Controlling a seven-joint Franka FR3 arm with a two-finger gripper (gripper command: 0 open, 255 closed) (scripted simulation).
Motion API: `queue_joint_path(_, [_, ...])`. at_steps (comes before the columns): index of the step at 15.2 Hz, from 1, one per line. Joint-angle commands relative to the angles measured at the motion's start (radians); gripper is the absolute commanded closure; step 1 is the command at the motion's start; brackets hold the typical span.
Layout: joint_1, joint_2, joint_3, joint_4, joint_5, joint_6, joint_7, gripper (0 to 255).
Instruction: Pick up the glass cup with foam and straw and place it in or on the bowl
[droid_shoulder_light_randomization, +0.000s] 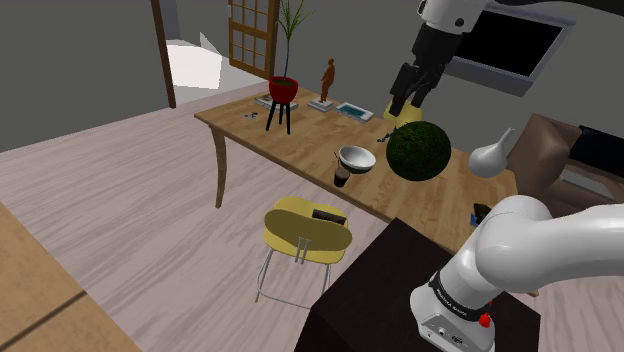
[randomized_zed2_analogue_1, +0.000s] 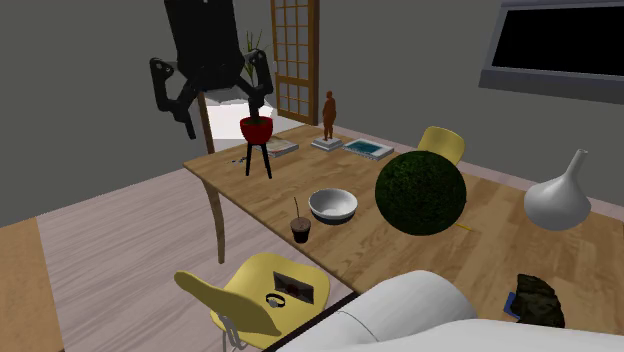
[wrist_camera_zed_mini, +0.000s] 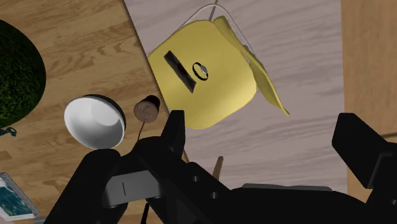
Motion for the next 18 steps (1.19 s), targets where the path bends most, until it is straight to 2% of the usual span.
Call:
queue_joint_path(1, [0.000, 0.000, 0.000, 0.000, 0.000, 0.000, 0.000, 0])
queue_joint_path(10, [-0.039, 0.189, -0.092, -0.087, -0.047, 0.245, -0.075, 0])
queue_joint_path(18, [-0.068, 0.426, -0.169, -0.079, -0.064, 0.450, -0.141, 0])
